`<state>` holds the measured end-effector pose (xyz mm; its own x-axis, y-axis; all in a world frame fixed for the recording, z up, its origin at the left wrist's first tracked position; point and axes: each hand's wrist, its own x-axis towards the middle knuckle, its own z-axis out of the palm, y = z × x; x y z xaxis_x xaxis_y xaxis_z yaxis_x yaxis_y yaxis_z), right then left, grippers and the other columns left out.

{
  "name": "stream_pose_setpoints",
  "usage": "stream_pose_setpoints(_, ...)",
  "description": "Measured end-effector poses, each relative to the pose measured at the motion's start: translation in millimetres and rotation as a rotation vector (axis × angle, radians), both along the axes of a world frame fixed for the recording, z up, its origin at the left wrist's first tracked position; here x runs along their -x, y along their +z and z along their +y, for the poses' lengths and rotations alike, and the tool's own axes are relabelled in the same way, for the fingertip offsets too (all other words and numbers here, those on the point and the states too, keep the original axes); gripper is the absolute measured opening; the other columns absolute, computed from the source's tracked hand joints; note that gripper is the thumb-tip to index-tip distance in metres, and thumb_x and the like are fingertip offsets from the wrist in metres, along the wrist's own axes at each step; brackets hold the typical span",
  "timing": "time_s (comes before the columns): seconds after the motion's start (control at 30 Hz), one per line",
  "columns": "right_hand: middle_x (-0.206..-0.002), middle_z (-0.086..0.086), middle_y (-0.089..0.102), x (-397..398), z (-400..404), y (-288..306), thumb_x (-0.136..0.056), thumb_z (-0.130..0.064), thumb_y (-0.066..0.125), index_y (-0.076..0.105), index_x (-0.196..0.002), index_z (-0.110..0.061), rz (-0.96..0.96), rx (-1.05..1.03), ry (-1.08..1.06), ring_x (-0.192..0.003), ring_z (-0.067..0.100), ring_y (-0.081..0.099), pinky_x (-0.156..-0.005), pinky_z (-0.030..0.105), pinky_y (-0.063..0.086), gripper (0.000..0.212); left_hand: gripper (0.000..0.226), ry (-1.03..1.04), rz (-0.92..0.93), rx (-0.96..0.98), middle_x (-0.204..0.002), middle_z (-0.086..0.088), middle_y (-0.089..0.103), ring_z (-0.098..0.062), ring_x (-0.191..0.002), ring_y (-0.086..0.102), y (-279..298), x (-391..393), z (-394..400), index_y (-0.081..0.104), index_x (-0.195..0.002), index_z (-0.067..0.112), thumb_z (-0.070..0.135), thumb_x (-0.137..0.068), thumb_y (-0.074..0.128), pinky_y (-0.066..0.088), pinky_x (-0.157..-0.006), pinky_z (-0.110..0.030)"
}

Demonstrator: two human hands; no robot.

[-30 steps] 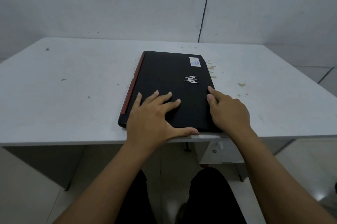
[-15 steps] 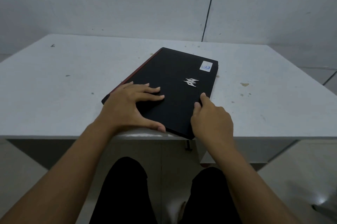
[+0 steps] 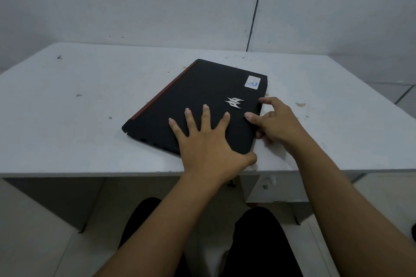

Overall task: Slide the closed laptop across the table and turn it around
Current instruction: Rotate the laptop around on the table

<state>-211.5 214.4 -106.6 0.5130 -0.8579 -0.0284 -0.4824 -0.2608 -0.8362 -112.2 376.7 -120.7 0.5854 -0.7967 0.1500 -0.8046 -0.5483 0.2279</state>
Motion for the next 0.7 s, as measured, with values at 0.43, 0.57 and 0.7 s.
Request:
stream_pose_setpoints(0.43, -0.086, -0.003, 0.068, -10, 15, 1, -0.086, -0.042, 0.077, 0.062, -0.125, -0.029, 0.000, 0.142, -0.004, -0.081, 0.016, 0.066, -0.082, 0.036, 0.052, 0.043, 0.114, -0.101, 0.020, 0.027, -0.168, 0.016, 0.023, -0.032, -0.156, 0.007, 8, -35, 22, 0.035, -0.151, 0.056, 0.090, -0.044, 0.052, -0.005, -0.118, -0.066)
stream_pose_setpoints(0.57, -0.087, -0.015, 0.052, -20, 27, -5, -0.082, -0.047, 0.079, 0.062, -0.127, -0.031, 0.012, 0.178, 0.020, -0.083, 0.007, 0.056, -0.068, 0.023, 0.040, 0.050, 0.108, -0.148, 0.039, -0.021, -0.166, 0.028, 0.015, -0.023, -0.157, 0.001, 12, -60, 45, 0.031, -0.149, 0.063, 0.088, -0.046, 0.055, -0.013, -0.116, -0.066)
stream_pose_setpoints(0.7, -0.123, 0.002, 0.039, -27, 3, 1, -0.067, -0.064, 0.081, 0.056, -0.133, -0.036, 0.108, 0.154, -0.067, -0.121, 0.024, 0.047, -0.100, 0.036, 0.040, 0.076, 0.114, 0.028, 0.123, -0.039, -0.168, 0.024, 0.009, -0.034, -0.155, -0.016, 12, -51, 43, 0.026, -0.150, 0.064, 0.086, -0.042, 0.054, -0.020, -0.107, -0.075)
